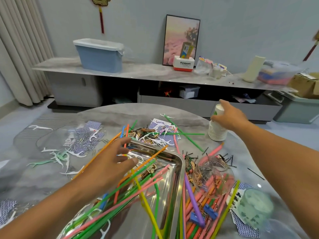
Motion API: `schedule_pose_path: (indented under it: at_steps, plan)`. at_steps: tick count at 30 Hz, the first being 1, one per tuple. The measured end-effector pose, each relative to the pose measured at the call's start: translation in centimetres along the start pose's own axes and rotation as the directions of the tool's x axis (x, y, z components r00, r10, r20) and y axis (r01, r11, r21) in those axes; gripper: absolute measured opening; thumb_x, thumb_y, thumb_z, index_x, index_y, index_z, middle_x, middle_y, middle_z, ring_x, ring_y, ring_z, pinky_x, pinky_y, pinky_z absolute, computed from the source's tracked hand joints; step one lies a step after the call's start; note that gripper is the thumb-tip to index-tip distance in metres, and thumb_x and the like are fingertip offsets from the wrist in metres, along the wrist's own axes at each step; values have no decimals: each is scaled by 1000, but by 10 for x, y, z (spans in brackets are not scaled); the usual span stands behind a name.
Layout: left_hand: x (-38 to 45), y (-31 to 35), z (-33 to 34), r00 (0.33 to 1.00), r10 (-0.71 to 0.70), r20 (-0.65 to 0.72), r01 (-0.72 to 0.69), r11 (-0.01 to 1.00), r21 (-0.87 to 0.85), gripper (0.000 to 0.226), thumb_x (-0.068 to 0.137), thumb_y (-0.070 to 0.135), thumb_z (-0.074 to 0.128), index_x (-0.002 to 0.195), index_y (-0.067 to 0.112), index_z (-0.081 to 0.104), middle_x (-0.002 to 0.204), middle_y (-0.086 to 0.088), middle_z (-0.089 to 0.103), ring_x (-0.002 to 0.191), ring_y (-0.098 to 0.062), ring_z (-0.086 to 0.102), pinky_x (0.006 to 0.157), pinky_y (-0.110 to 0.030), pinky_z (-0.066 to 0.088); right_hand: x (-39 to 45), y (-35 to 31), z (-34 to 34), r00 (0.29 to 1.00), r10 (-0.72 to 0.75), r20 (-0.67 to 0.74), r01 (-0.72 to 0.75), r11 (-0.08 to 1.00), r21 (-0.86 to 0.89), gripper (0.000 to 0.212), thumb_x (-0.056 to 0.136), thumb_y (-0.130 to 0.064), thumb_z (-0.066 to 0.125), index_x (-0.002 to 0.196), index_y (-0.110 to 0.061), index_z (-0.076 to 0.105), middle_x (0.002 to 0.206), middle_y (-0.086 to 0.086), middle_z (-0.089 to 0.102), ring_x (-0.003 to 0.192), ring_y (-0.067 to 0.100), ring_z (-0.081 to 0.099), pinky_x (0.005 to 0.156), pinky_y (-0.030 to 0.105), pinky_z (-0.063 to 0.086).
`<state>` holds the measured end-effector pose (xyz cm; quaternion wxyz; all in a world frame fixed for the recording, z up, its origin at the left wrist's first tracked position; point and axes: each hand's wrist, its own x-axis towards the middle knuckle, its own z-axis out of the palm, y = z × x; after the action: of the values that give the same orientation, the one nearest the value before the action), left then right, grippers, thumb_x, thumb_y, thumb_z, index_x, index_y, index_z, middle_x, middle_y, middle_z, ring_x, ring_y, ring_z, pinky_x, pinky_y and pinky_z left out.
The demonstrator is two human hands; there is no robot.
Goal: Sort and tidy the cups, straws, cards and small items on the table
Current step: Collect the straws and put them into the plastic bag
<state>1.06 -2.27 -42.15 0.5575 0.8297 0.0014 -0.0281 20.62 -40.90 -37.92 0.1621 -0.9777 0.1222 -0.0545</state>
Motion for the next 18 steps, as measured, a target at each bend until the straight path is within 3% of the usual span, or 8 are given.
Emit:
schedule_pose_path:
  at_steps: [3,7,9,13,16,18]
  plan:
    - [3,2,2,1000,-9,-17,10,999,43,59,91,31,73,141,46,46,128,14,55,116,-6,60,90,-30,51,-5,-6,-1,999,-34,9,34,999,41,83,87,-53,70,155,-39,25,144,10,55,124,39,55,83,42,46]
    - [3,2,-3,1000,-16,10,15,988,154,64,91,32,74,144,45,41,137,7,52,122,-12,56,94,-30,47,-14,-1,5,997,33,-67,-27,996,90,73,86,-60,64,147,-35,34,136,11,60,117,38,58,94,51,50]
    - [-1,0,-8,999,-31,26,23,964,264,72,88,33,76,148,42,37,145,3,49,131,-15,51,98,-31,46,-18,-1,7,998,25,-62,-22,999,42,80,84,-66,63,150,-38,29,138,10,59,121,39,57,98,52,46]
    - [-17,2,-13,996,-68,63,30,884,467,88,80,38,82,150,46,31,153,6,43,129,-13,50,97,-29,45,-27,-14,3,997,26,-75,-29,999,-46,97,81,-81,54,158,-36,18,146,16,50,131,43,48,105,58,35]
    - [-31,4,-14,992,-76,101,-3,784,621,97,77,38,82,155,41,24,160,5,33,139,-17,41,107,-31,41,-45,-31,0,991,-21,-134,5,993,-118,92,85,-81,46,158,-30,22,149,21,43,136,44,41,109,59,31]
    - [-44,2,-10,990,-80,118,-33,676,736,98,76,40,78,156,37,21,157,3,36,143,-20,37,110,-35,40,-66,-50,0,974,-100,-201,72,987,-143,83,89,-75,46,155,-26,31,147,19,45,134,42,42,109,55,31]
